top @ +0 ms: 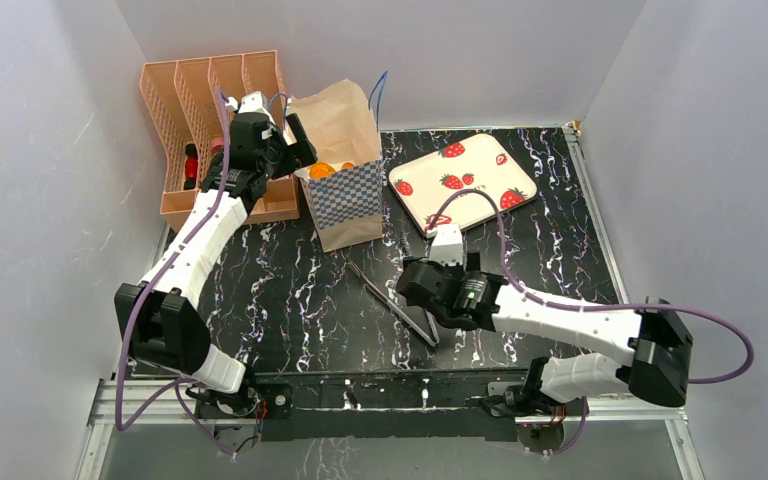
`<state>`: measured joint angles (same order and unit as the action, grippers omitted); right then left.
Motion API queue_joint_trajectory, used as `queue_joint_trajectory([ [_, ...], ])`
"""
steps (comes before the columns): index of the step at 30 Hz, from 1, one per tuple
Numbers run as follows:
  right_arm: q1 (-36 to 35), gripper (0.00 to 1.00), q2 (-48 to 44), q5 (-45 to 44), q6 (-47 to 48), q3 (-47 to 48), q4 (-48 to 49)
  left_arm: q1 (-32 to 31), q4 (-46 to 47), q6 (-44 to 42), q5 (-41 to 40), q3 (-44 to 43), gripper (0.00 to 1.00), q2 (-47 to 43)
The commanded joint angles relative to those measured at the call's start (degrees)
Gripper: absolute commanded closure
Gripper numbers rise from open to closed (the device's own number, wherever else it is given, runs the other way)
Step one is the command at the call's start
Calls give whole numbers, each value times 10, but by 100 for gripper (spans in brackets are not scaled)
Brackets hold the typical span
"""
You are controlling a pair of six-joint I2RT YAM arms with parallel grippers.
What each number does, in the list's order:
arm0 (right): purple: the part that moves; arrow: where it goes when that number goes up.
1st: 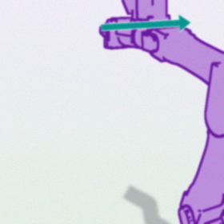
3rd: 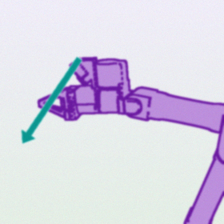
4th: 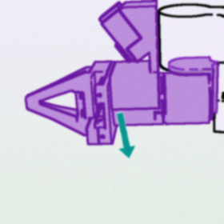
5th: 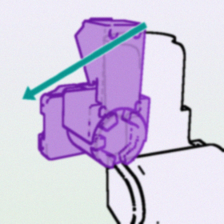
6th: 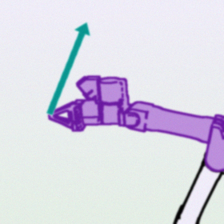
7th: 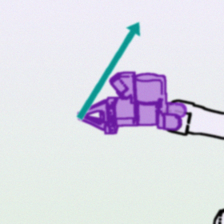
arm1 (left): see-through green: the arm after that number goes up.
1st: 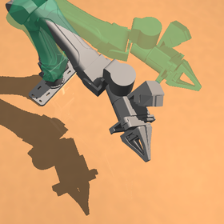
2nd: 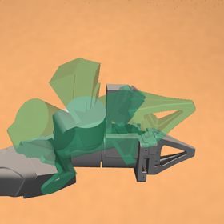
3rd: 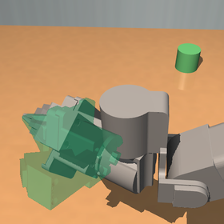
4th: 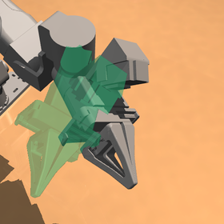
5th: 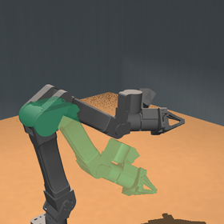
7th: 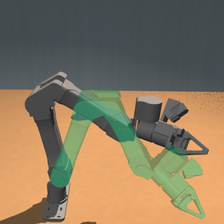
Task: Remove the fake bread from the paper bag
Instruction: Pick up the clamp at the center of the board.
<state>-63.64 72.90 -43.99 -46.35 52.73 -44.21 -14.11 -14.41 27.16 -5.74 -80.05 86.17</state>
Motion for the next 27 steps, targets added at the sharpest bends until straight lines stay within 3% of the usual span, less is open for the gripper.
queue_joint_trajectory([
  [1, 2, 2, -50, -43, -14, 24, -15, -3, -4, -11, 9, -18, 2, -26],
  [6, 2, 2, -68, -29, 0, 6, -18, -3, -5, -19, 10, -27, 2, -17],
  [14, 2, 2, -92, 27, 81, -55, 88, -3, -8, -28, -3, -50, 2, 18],
  [27, 2, 2, -4, 95, 156, -87, 211, -1, -12, -49, -6, -88, 2, 91],
])
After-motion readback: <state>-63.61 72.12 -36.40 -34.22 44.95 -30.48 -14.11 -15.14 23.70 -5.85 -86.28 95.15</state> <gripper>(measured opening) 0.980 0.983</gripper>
